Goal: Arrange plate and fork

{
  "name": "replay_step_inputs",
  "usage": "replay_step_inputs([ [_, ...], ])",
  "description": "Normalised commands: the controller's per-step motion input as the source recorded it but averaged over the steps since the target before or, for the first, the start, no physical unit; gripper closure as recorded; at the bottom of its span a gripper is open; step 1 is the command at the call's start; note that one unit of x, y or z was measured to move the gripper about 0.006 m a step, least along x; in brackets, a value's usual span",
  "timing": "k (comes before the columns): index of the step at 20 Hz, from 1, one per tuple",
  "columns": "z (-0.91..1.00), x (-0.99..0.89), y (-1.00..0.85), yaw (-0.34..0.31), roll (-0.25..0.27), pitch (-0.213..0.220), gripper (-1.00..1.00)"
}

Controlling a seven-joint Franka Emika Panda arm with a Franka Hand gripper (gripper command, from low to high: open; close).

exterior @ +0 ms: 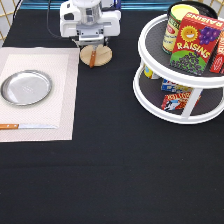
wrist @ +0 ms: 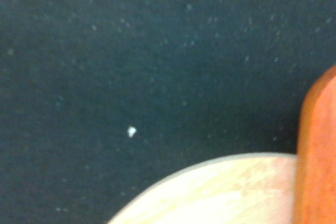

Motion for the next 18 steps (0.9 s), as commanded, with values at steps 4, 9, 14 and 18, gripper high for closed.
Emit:
replay_step_inputs([
  [4, -0.33, 0.00, -0.03, -0.057, 0.000, -0.005, -1.00],
  [9, -0.19, 0.00, 0.01, -0.070, -0.024, -0.003, -1.00],
  [14, -0.12, 0.00, 0.06, -0.023, -0.050, -0.030, 1.00],
  [18, -0.13, -0.04, 0.00, 0.000, -0.044, -0.053, 1.00],
])
